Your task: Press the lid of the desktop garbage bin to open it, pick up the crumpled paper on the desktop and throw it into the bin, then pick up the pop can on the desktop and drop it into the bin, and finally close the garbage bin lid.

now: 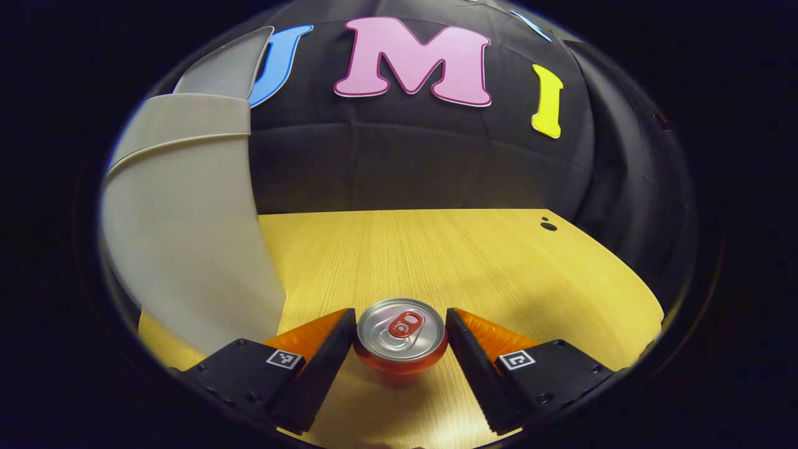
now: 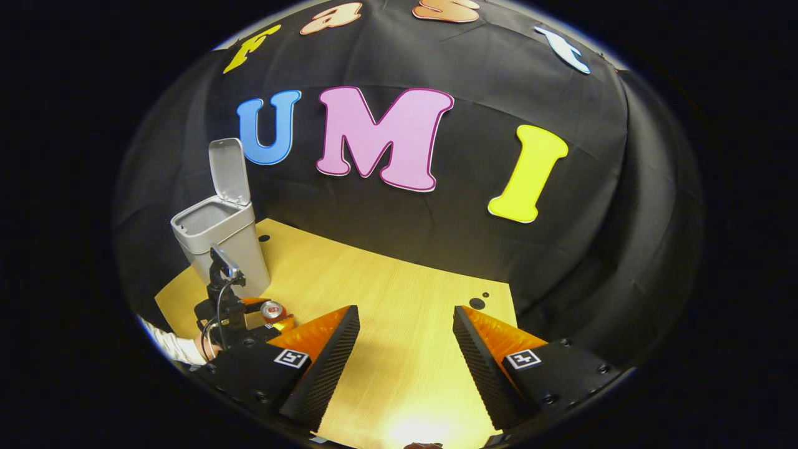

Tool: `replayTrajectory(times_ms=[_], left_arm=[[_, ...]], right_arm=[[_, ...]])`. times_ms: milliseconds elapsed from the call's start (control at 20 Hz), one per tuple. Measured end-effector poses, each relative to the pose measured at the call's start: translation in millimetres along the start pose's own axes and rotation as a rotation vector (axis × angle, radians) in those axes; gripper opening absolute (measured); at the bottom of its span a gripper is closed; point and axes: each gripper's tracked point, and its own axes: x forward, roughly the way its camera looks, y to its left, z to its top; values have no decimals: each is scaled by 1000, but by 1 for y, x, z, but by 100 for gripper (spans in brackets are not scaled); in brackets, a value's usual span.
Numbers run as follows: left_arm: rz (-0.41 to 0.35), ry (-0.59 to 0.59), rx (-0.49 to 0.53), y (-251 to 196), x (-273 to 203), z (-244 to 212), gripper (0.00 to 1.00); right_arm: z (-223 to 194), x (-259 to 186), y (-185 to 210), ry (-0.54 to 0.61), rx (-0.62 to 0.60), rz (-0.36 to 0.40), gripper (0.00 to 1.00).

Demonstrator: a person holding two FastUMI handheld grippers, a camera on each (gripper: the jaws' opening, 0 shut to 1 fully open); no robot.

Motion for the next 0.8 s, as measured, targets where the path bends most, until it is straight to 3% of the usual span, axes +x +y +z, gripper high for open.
replayTrajectory(times_ms=[50,400,800], left_arm=[[0,-6,2,-1,-1,0,92],[-2,8,-4,-1,-7,8,88],[-42,-159,25,-10,-72,103,87]], right_arm=[[-1,1,-1,-1,-3,-2,98],[-5,-10,-11,-11,21,-10,98],[-9,-24,-11,-43,51,16,98]])
